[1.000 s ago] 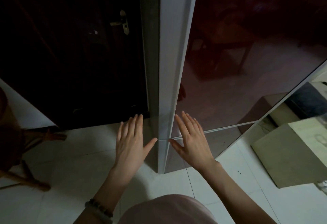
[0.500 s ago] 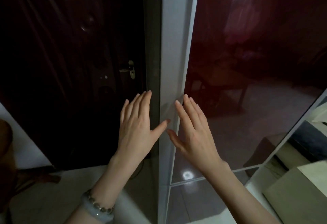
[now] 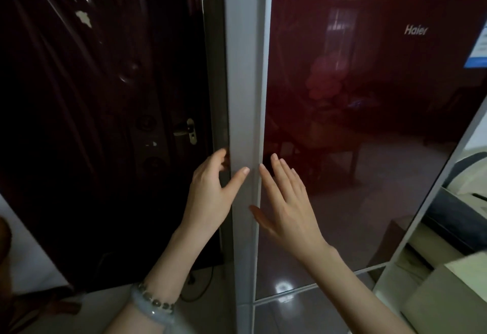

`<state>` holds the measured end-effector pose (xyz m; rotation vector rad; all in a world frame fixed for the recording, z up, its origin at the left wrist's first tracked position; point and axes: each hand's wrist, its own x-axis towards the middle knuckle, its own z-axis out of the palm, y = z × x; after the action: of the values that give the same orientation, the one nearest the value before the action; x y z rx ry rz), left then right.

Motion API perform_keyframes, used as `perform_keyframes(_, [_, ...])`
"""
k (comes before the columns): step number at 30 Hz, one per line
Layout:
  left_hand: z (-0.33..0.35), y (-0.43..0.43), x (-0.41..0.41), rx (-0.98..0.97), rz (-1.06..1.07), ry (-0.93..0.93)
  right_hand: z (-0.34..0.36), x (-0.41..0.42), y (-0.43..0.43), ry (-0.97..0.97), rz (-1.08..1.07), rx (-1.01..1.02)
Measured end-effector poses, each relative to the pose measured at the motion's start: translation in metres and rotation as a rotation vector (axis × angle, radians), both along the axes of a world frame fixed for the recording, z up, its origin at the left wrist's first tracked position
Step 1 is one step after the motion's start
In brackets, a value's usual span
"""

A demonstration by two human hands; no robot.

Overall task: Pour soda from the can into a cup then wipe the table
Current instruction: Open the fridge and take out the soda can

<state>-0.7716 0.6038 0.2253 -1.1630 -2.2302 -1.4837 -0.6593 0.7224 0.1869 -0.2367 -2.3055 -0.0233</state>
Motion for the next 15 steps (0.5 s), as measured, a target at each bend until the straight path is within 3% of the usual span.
perform_keyframes(15, [0.013, 0.001, 0.003, 0.002, 0.096, 0.045, 0.009, 0.018, -0.020, -0.152, -0.048, -0.096])
